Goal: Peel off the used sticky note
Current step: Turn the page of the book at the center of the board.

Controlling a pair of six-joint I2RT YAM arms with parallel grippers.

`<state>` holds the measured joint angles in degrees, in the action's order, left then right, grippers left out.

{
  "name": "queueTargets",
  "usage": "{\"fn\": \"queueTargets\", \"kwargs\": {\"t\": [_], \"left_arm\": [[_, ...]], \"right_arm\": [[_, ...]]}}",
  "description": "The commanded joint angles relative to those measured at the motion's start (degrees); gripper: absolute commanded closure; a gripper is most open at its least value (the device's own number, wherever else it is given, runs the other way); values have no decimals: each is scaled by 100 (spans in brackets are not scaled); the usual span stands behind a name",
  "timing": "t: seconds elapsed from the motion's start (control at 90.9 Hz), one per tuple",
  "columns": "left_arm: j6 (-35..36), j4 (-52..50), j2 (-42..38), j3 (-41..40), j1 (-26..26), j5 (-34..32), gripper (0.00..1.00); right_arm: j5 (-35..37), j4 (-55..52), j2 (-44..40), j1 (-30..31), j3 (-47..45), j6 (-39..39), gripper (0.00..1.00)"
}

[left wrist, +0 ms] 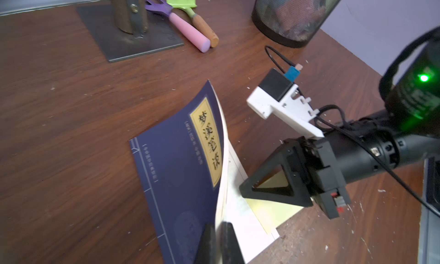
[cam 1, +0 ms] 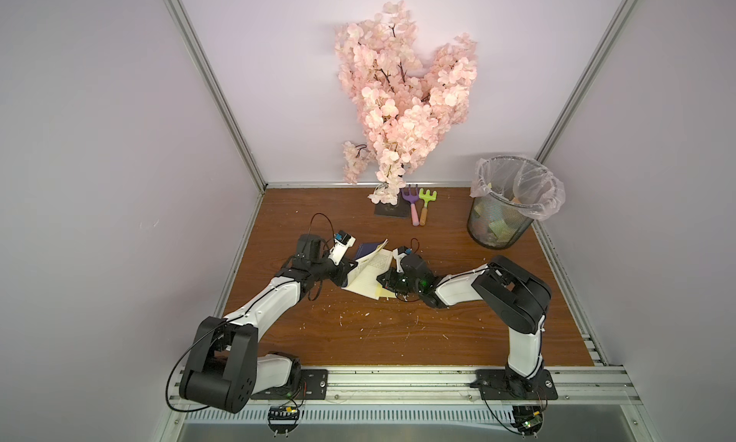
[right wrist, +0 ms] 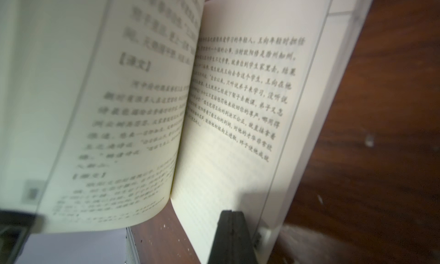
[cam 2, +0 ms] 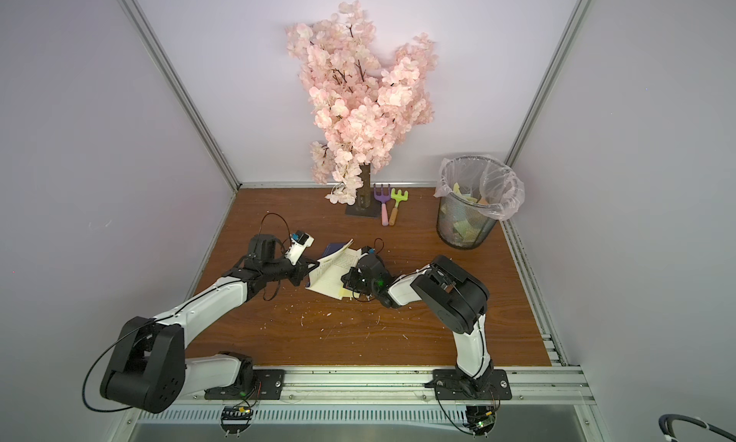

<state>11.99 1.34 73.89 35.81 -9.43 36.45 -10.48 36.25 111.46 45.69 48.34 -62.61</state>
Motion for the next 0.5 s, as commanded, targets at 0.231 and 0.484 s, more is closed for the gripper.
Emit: {"fn": "queueTargets", "kwargs": {"t": [0.231, 0.484], "left_arm": [[-50, 594, 364, -604, 520, -437, 99], [-146, 700, 367, -645, 529, -533, 99]], "right_arm": [[2, -716, -423, -47, 315, 376, 88], [6, -1322, -1283, -179, 302, 821, 57]]}}
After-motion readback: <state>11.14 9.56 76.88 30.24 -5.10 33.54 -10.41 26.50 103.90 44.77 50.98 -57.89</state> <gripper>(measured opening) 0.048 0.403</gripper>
